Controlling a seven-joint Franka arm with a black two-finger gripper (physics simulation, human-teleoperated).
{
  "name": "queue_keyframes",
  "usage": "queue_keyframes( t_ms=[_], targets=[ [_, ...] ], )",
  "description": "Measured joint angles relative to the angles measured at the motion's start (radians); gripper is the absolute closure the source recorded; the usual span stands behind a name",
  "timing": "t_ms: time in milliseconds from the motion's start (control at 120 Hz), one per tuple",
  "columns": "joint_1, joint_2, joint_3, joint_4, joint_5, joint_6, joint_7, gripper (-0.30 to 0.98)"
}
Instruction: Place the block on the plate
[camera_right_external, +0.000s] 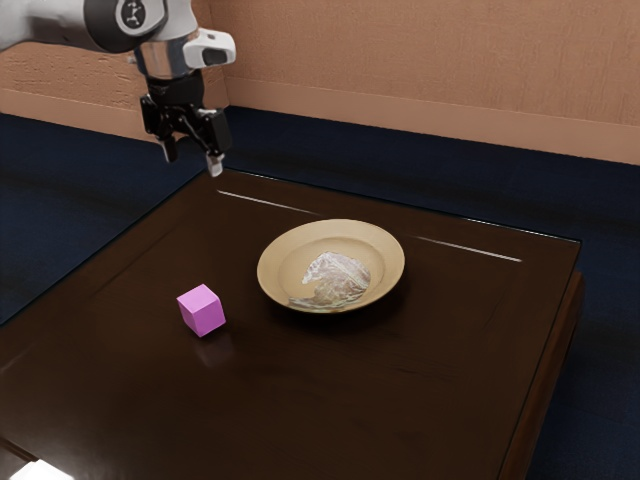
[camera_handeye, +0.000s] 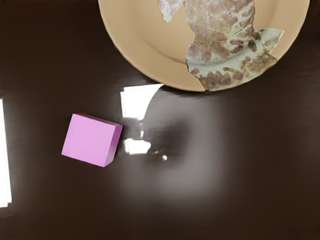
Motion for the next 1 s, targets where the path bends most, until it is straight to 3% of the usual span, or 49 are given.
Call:
queue_keyframes(
  t_ms=[200, 433, 667, 1000],
  targets=[
    [0.015, 0.005, 0.007, -0.011, -0.002, -0.017, 0.022, 0.0],
    [0.004, 0.018, 0.114, -0.151, 0.007, 0.052, 0.188, 0.0],
    [0.019, 0.144, 0.164, -0.217, -0.022, 0.184, 0.361, 0.0],
    [0.015, 0.35, 0.173, -0.101, -0.076, 0.275, 0.525, 0.0]
  ],
)
